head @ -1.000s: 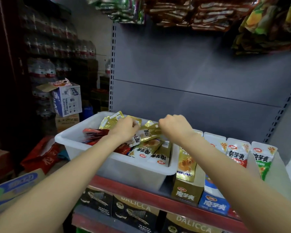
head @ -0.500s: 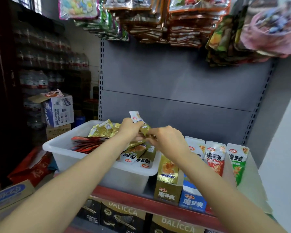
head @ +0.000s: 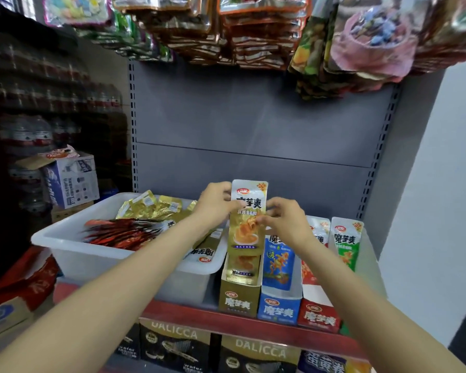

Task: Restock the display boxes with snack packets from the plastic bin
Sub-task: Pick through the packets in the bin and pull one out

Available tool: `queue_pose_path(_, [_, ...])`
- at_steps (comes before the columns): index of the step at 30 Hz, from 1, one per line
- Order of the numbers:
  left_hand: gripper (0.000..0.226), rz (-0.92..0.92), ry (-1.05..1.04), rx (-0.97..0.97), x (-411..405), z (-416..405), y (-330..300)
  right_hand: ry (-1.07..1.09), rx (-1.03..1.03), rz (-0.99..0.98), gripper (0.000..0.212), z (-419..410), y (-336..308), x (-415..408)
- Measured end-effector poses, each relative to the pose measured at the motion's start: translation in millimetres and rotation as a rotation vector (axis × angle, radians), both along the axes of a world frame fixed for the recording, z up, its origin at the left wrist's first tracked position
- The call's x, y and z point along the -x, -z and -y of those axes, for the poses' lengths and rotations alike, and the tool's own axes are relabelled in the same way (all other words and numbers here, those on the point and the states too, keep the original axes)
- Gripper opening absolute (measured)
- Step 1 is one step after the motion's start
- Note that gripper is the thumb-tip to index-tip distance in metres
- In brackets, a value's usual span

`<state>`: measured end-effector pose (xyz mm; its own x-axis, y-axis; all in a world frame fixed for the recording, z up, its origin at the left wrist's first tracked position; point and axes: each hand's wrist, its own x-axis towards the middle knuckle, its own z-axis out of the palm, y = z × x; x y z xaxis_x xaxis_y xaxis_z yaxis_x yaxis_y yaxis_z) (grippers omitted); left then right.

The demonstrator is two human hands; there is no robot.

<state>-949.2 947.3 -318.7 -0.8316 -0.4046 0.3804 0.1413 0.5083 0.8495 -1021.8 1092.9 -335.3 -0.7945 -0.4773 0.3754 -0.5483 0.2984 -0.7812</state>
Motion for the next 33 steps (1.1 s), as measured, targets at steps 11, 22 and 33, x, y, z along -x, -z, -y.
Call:
queue_pose_path(11, [0.008, 0.143, -0.055, 0.371, 7, 3, 9, 0.017, 0.070, -0.110, 0.020, 4, 13, 11])
queue_pose_path(22, [0.005, 0.212, -0.160, 0.554, 16, 7, 25, 0.071, -0.249, -0.281, 0.005, 7, 25, 19])
queue_pose_path(33, [0.018, 0.300, -0.218, 0.648, 28, 7, 29, 0.187, -0.521, -0.519, 0.023, 18, 24, 20])
